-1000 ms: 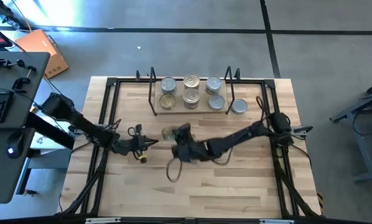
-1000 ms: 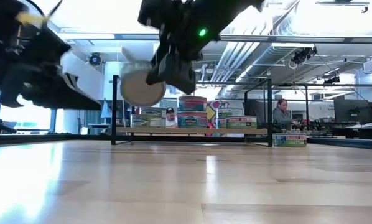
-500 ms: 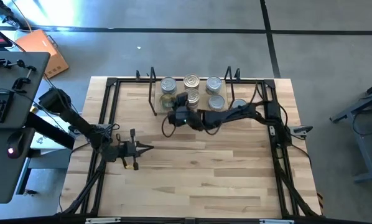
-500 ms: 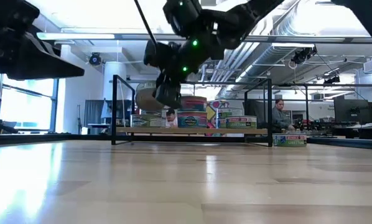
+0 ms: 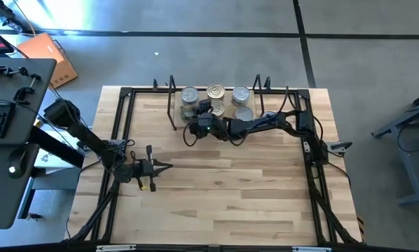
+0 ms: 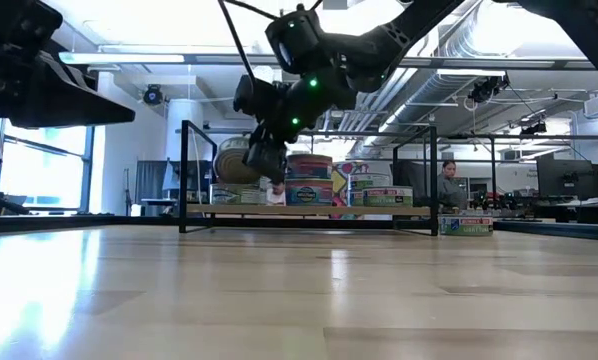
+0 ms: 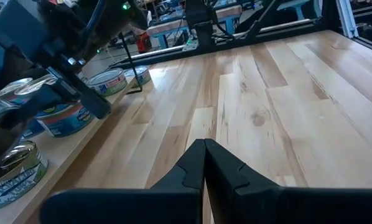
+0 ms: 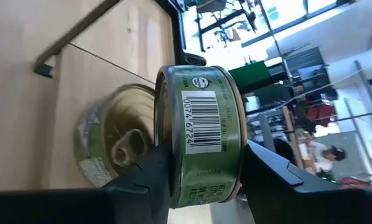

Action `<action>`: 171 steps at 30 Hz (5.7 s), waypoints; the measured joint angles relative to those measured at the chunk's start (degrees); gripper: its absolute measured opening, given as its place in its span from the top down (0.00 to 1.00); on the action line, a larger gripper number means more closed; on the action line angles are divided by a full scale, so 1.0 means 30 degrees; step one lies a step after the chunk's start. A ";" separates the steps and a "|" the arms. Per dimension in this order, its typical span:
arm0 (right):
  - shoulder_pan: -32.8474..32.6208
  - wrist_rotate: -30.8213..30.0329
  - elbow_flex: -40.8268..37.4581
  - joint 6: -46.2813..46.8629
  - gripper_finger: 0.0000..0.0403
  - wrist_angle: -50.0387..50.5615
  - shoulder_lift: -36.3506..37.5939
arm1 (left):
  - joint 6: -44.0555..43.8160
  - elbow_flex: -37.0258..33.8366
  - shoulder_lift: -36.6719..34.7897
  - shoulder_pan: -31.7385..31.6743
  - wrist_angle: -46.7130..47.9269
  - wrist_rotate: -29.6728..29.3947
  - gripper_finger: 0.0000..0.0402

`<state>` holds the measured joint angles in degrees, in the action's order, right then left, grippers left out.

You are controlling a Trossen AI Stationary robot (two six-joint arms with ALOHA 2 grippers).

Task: Stack canned seafood by type on shelf
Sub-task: Stack the green and blue tuna can on the green and blue tuna can on the shelf, then stack the green tuna can on top of the green tuna can on the shelf

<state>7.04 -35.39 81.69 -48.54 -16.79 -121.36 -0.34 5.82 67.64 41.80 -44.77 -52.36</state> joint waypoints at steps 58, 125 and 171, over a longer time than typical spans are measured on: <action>0.0307 0.2044 0.3116 0.4457 0.37 0.7554 0.0044 | -0.0372 0.0000 0.0000 -0.0015 0.0004 0.0031 1.00; -0.7870 0.6522 -0.9709 3.2618 0.98 2.7249 1.4965 | -0.1821 0.0007 0.0000 0.0328 0.0692 0.0409 1.00; 0.4583 0.5484 -1.9985 3.1389 1.00 1.2906 1.8851 | -0.1858 0.0007 0.0000 -0.0568 0.0539 0.0395 1.00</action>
<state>20.79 -18.94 21.74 45.63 21.93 -64.81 -5.91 5.85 67.64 40.10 -43.16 -51.18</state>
